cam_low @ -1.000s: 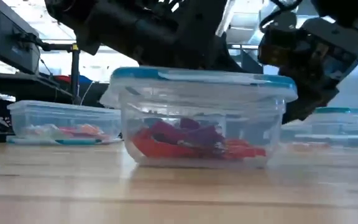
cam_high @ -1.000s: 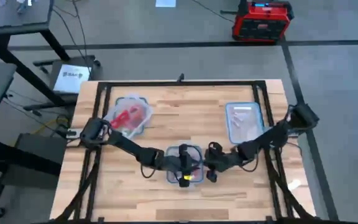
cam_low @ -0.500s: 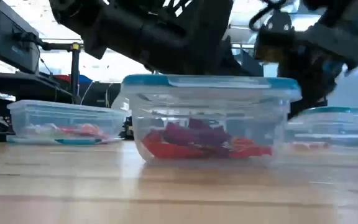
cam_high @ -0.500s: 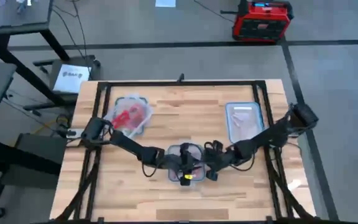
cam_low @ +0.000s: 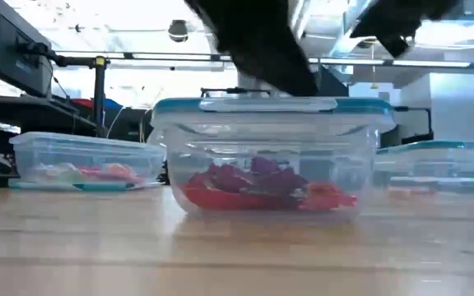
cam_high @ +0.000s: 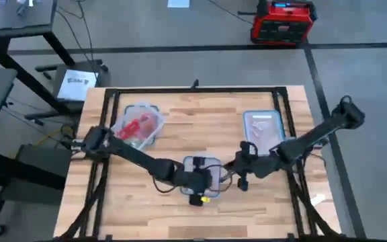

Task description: Sort candy

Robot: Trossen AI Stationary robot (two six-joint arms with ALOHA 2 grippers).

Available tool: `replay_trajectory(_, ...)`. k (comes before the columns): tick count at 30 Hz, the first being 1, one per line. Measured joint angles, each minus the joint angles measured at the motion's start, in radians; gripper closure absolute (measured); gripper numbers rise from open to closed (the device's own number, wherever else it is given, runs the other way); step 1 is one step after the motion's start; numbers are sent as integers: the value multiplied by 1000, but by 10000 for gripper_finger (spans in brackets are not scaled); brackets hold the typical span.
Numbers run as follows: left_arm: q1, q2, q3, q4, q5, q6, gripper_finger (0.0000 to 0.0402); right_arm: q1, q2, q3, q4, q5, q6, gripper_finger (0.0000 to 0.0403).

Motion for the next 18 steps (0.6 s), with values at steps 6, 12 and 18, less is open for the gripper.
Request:
replay_trajectory(6, -135, -159, -9, -314, -264, -188, 309, -41, 191, -2, 402, -15, -90, 403)
replay_trajectory(12, -197, -370, -367, -185, -294, -420, 309, -90, 416, -1, 586, -22, -163, 403)
replay_trajectory(18, -159, -478, -731, 323, -203, -386, 309, -129, 569, 74, 631, -158, -189, 403)
